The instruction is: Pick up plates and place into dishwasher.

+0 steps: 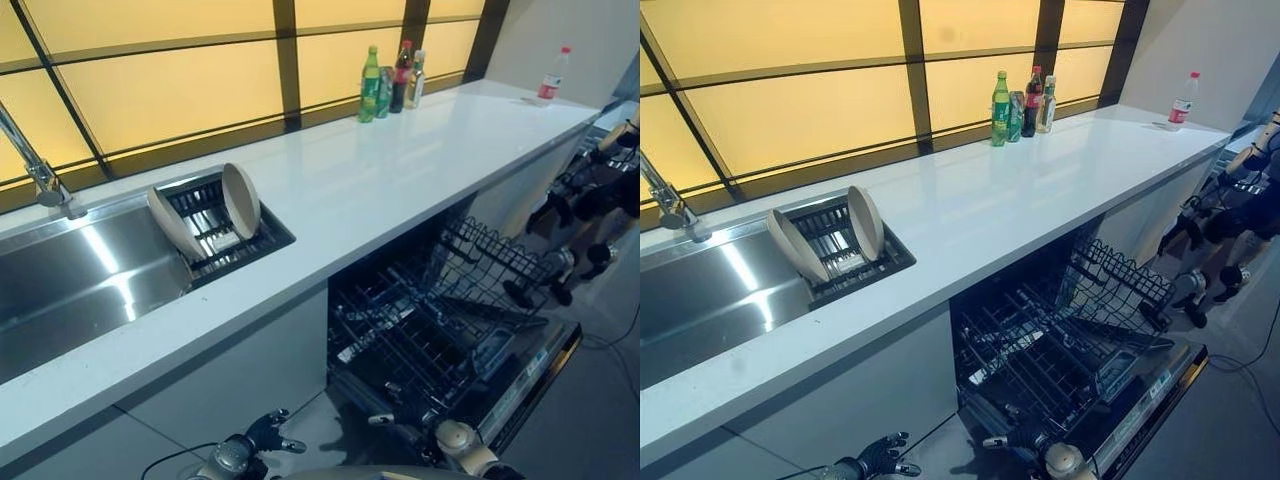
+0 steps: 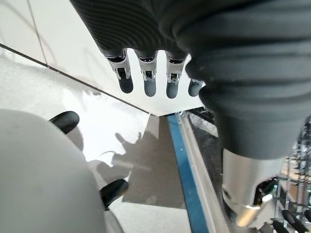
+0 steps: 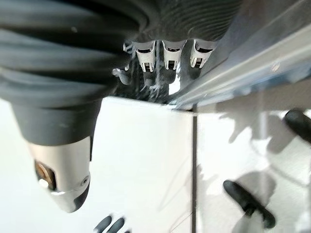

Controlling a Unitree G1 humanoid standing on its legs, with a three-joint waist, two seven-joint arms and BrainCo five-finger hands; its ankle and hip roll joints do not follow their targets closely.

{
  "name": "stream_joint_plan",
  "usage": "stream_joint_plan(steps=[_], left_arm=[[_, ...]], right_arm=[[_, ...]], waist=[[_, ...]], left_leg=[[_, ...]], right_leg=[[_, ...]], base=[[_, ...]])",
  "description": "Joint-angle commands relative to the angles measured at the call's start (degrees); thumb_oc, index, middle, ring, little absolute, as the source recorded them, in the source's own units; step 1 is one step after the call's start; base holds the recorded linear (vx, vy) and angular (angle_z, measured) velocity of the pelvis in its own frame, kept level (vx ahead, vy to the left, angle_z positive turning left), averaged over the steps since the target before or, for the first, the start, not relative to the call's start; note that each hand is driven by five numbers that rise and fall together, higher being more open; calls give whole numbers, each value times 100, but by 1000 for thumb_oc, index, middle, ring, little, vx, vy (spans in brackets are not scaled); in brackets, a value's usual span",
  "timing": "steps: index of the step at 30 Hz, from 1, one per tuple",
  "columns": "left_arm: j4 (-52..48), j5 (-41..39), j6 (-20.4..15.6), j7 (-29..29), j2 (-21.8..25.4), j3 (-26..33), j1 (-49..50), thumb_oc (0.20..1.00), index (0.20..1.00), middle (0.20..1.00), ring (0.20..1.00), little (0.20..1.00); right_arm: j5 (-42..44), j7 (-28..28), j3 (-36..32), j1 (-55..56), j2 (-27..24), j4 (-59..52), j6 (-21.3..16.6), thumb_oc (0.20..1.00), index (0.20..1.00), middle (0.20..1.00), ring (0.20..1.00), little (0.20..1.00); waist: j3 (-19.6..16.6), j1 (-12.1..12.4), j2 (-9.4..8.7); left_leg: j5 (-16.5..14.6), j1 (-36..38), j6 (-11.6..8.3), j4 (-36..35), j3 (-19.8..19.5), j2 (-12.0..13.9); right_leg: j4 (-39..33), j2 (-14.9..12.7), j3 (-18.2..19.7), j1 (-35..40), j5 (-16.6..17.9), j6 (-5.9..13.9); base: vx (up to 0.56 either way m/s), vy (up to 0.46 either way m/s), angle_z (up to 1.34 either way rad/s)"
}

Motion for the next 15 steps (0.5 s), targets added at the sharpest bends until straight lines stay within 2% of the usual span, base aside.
stream_joint_plan(steps=[1, 5, 6, 10, 11, 15], left_arm=[[-371, -284, -543, -109, 80, -11, -375, 1000, 1000, 1000, 1000, 1000], [-1645, -1035, -484, -750, 369, 165, -320, 1000, 1000, 1000, 1000, 1000], [-2237, -1284, -502, -1142, 533, 193, -273, 1000, 1000, 1000, 1000, 1000], [-3452, -1720, -656, -1906, 1098, 248, -63, 1000, 1000, 1000, 1000, 1000], [-3713, -2002, -703, -2273, 1236, 313, -17, 1000, 1000, 1000, 1000, 1000], [-4588, -2787, -415, -3517, 1711, 654, 124, 1000, 1000, 1000, 1000, 1000]], right_arm=[[564, 309, -104, -294, 81, -412, -15, 1000, 1000, 1000, 1000, 1000], [1177, 486, -255, -90, -32, -1392, 540, 1000, 1000, 1000, 1000, 1000], [1211, 462, -316, -1, -115, -1736, 631, 1000, 1000, 1000, 1000, 1000], [1401, 839, -416, 252, -427, -2471, 729, 1000, 1000, 1000, 1000, 1000], [1436, 1117, -432, 330, -517, -2622, 707, 1000, 1000, 1000, 1000, 1000], [1639, 1896, -494, 520, -805, -3168, 609, 1000, 1000, 1000, 1000, 1000]], waist=[[330, 161, -187], [391, 167, -154], [413, 168, -123], [457, 128, -14], [460, 114, 14], [429, 112, 59]], left_leg=[[-597, -84, 462, 261, 6, -533], [-563, -77, 436, 208, -12, -517], [-547, -82, 431, 177, -19, -508], [-513, -96, 424, 140, 4, -481], [-503, -89, 417, 125, 9, -478], [-495, -55, 382, 82, 21, -474]], right_leg=[[425, -393, 42, -165, -357, 374], [374, -414, -6, -150, -330, 387], [346, -419, -25, -150, -320, 388], [316, -433, -55, -156, -302, 392], [296, -440, -66, -143, -299, 396], [211, -463, -126, -61, -290, 412]], base=[[44, -14, 6], [-1, -2, 5], [-24, 17, 5], [-23, 52, 4], [2, 52, 0], [18, 23, 0]])
